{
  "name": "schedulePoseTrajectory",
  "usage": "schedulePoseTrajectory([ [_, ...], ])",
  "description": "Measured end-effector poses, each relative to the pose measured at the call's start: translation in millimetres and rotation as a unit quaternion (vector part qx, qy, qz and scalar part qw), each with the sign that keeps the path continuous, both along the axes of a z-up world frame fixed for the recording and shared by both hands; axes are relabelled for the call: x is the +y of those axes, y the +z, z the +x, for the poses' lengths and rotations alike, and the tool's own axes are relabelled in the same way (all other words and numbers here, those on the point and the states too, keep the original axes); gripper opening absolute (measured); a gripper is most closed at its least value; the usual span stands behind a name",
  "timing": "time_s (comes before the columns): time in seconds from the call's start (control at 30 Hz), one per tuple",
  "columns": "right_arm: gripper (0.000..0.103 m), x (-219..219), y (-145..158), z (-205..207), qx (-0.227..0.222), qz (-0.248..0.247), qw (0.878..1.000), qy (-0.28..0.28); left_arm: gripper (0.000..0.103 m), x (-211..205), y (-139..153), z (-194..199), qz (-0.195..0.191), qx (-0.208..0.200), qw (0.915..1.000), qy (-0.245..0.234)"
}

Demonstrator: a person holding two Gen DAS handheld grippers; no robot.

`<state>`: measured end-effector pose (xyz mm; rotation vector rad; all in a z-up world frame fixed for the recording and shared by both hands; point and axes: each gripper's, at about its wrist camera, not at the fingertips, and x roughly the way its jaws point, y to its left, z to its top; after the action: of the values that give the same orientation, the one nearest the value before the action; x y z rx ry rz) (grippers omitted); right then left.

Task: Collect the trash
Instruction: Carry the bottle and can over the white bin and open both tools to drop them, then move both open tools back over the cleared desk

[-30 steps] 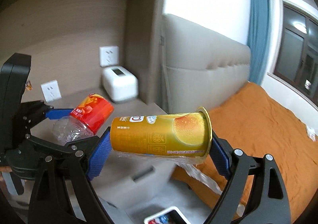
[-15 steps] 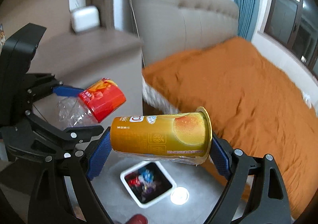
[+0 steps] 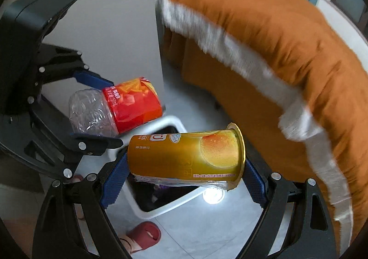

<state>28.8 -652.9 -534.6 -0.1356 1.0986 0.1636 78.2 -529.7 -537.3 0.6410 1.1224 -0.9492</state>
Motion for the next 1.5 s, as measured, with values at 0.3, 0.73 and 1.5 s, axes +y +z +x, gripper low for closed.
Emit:
schedulePoseTrajectory([
  [0.3, 0.099, 8, -117, -4, 0.07, -0.052, 0.993, 0.077, 0.098, -1, -121, 2, 0.055, 0.036, 0.9977, -0.019],
  [0.73, 0.099, 24, -76, -2, 0.066, -0.053, 0.993, 0.08, 0.098, -3, -85, 0, 0.048, 0.023, 0.9976, -0.044],
  [1.5, 0.099, 59, 272, -25, -0.153, -0.026, 0.985, -0.081, 0.098, 75, 276, -8, -0.097, -0.114, 0.9766, 0.154],
])
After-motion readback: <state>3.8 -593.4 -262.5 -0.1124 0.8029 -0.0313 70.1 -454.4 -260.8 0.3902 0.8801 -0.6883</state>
